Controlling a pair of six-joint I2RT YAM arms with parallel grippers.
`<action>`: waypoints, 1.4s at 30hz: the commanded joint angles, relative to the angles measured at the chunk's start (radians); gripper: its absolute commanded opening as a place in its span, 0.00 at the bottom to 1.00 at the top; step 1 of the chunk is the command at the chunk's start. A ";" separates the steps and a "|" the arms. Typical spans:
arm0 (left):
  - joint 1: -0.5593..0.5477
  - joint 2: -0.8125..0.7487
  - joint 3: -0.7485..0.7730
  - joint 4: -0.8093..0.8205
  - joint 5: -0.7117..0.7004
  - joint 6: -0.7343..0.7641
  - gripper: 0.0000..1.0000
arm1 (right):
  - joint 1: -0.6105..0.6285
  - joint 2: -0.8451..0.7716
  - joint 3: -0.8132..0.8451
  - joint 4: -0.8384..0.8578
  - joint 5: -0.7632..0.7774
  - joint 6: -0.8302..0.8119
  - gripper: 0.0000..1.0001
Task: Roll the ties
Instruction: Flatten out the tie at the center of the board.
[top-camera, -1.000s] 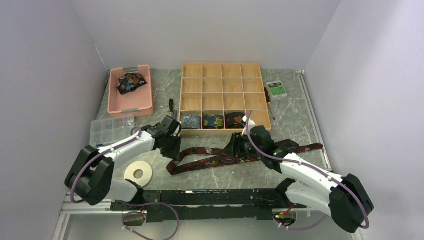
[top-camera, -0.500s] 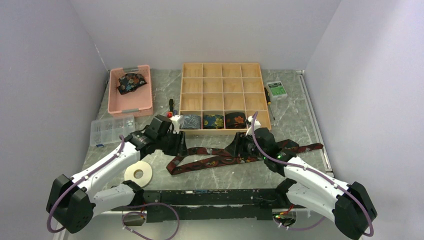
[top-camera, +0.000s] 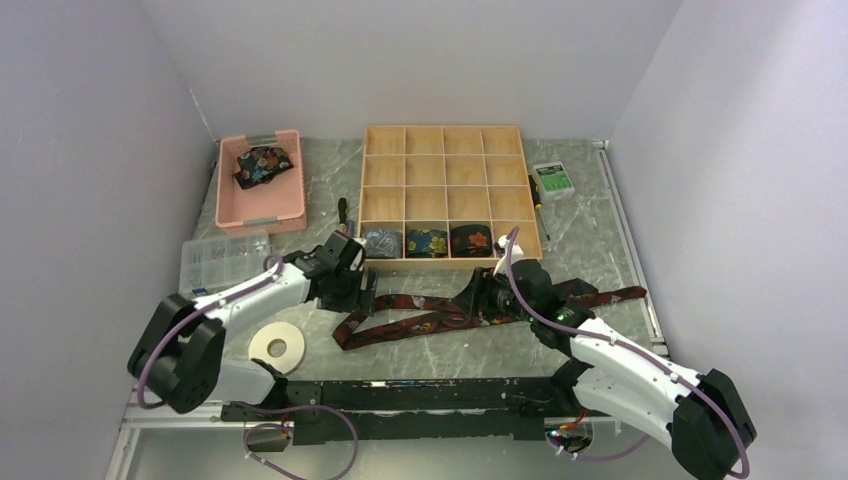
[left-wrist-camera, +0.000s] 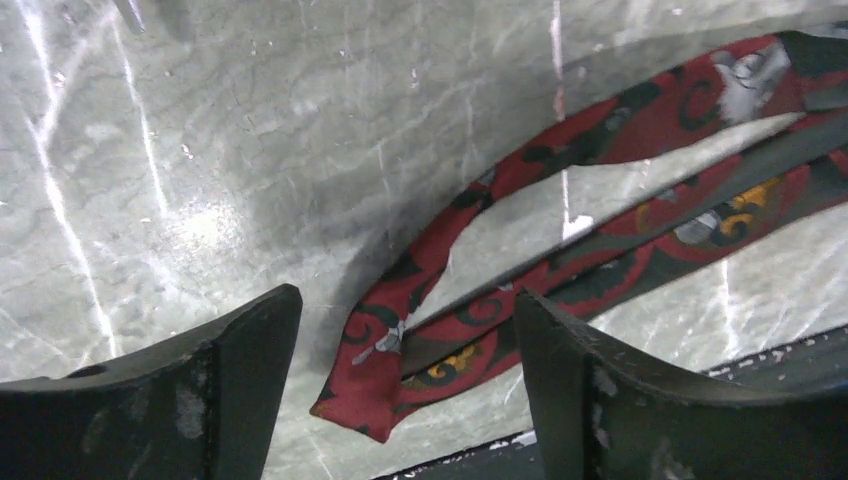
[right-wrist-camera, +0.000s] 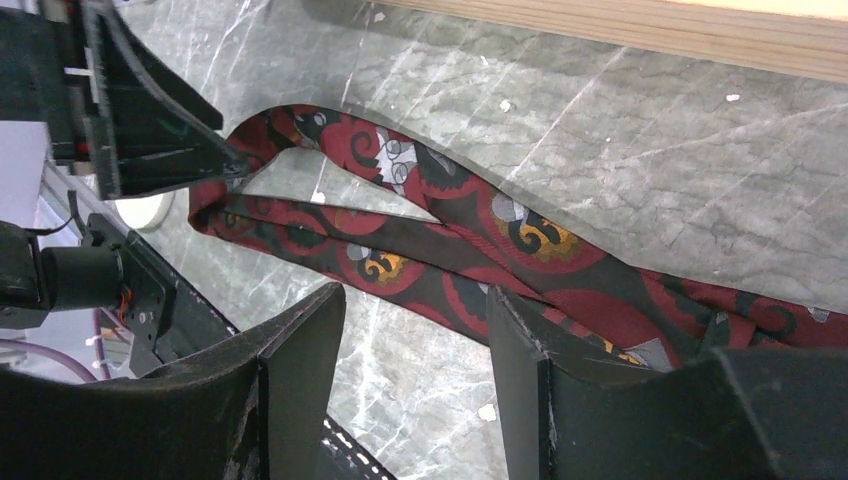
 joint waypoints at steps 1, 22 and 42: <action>0.003 0.080 0.013 0.054 0.018 0.034 0.70 | 0.007 -0.005 -0.002 0.036 -0.018 0.005 0.58; -0.129 -0.240 -0.049 0.011 0.284 -0.061 0.03 | 0.006 -0.062 -0.026 0.006 0.002 -0.012 0.57; -0.365 -0.156 -0.099 -0.163 -0.025 -0.369 0.10 | 0.006 -0.052 -0.048 0.006 0.127 0.037 0.58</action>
